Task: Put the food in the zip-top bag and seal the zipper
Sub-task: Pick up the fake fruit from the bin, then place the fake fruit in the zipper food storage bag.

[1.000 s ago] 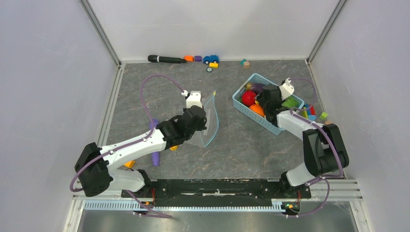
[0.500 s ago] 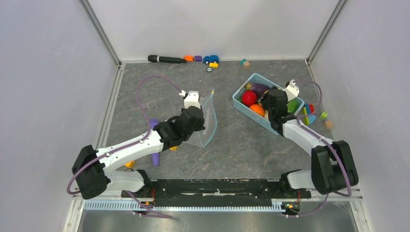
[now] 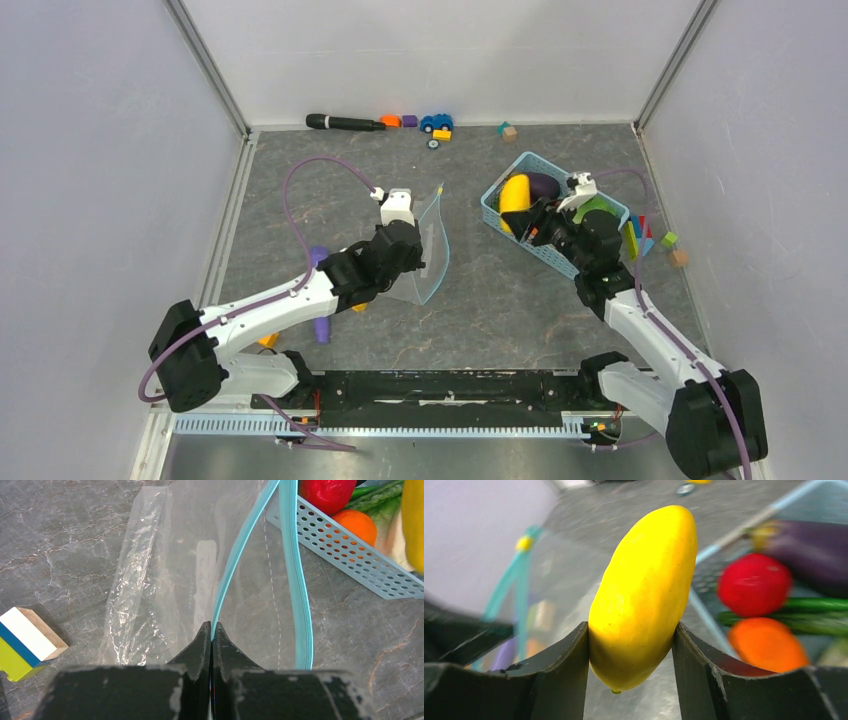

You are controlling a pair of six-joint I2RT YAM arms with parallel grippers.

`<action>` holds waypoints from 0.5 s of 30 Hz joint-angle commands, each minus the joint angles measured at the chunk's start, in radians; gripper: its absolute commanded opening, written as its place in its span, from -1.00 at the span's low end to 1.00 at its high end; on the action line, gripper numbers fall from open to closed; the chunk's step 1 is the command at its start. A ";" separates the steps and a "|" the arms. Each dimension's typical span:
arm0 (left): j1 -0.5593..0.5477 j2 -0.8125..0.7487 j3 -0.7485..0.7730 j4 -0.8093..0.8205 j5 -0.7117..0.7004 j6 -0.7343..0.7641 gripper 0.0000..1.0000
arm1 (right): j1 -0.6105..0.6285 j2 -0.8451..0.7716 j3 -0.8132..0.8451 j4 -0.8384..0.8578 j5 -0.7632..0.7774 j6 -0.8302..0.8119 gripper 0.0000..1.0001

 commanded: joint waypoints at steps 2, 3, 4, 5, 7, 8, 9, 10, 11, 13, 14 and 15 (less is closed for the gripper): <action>0.006 -0.010 -0.008 0.076 -0.015 0.031 -0.96 | 0.095 -0.049 0.001 -0.007 -0.373 -0.037 -0.54; 0.006 -0.011 -0.009 0.080 -0.012 0.033 -0.96 | 0.127 -0.046 0.011 -0.031 -0.388 -0.034 -0.53; 0.006 -0.011 -0.011 0.081 -0.009 0.032 -0.96 | 0.150 -0.042 0.023 -0.066 -0.390 -0.032 -0.51; 0.006 -0.011 -0.009 0.080 -0.005 0.033 -0.96 | 0.183 -0.034 0.035 -0.094 -0.391 -0.030 -0.51; 0.007 -0.016 -0.013 0.089 0.000 0.037 -0.96 | 0.230 -0.019 0.047 -0.111 -0.416 -0.026 -0.53; 0.006 -0.016 -0.017 0.097 0.001 0.041 -0.96 | 0.248 -0.010 0.052 -0.115 -0.443 -0.016 -0.53; 0.007 -0.015 -0.022 0.105 0.006 0.047 -0.96 | 0.266 -0.002 0.057 -0.114 -0.477 -0.007 -0.53; 0.006 -0.014 -0.024 0.111 0.006 0.055 -0.96 | 0.279 0.008 0.060 -0.115 -0.503 0.003 -0.53; 0.006 -0.012 -0.025 0.113 0.002 0.062 -0.96 | 0.292 0.014 0.063 -0.112 -0.531 0.013 -0.53; 0.006 -0.010 -0.027 0.118 -0.004 0.071 -0.96 | 0.313 0.023 0.064 -0.108 -0.565 0.014 -0.53; 0.006 -0.010 -0.031 0.123 -0.003 0.076 -0.96 | 0.317 0.026 0.062 -0.107 -0.574 0.016 -0.53; 0.006 -0.010 -0.036 0.133 -0.002 0.077 -0.96 | 0.319 0.032 0.062 -0.106 -0.579 0.023 -0.53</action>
